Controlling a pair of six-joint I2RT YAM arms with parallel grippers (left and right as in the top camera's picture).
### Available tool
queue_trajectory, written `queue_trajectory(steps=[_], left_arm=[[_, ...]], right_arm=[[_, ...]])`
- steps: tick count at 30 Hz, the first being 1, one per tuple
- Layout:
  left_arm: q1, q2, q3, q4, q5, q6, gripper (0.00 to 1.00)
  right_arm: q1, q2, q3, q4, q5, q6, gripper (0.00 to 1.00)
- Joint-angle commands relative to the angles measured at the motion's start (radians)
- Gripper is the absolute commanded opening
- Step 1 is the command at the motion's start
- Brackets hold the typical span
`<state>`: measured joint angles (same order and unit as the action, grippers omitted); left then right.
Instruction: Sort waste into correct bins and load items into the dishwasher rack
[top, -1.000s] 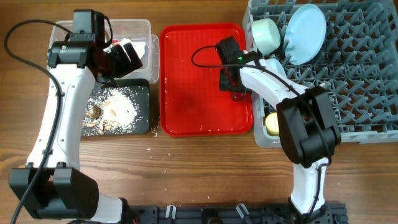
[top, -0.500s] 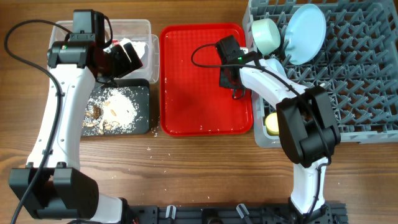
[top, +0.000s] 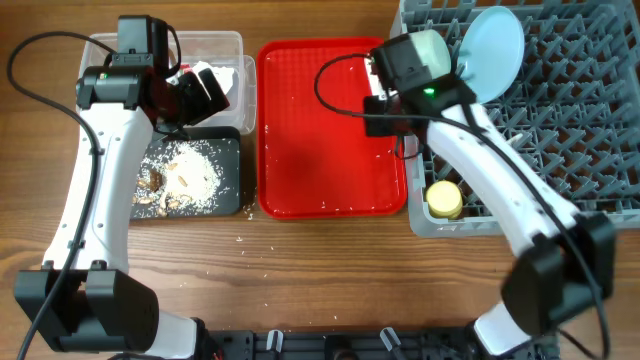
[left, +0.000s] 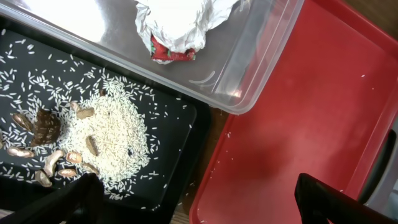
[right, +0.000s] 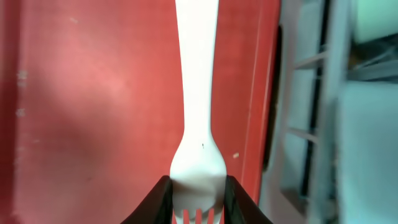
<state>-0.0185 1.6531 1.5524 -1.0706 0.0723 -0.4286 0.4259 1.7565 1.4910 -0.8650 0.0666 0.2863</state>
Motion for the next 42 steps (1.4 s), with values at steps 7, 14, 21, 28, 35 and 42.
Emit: queue_trajectory(steps=[7,14,21,28,35,42], left_arm=[[0.004,0.002,0.005,0.000,-0.006,0.002,1.00],[0.004,0.002,0.005,0.000,-0.006,0.002,1.00],[0.004,0.002,0.005,0.000,-0.006,0.002,1.00],[0.004,0.002,0.006,0.000,-0.006,0.002,1.00],[0.004,0.002,0.005,0.000,-0.006,0.002,1.00],[0.004,0.002,0.005,0.000,-0.006,0.002,1.00]], right_arm=[[-0.377,-0.222,-0.025,-0.325,0.055,0.375,0.05],[-0.463,-0.192,-0.145,-0.267,-0.057,0.357,0.20],[-0.463,-0.226,-0.033,-0.322,-0.152,0.217,0.73],[-0.394,-0.522,0.067,-0.431,-0.283,-0.051,1.00],[-0.393,-0.750,0.067,-0.445,-0.166,-0.006,1.00],[-0.373,-1.000,-0.431,0.222,-0.144,-0.204,1.00]])
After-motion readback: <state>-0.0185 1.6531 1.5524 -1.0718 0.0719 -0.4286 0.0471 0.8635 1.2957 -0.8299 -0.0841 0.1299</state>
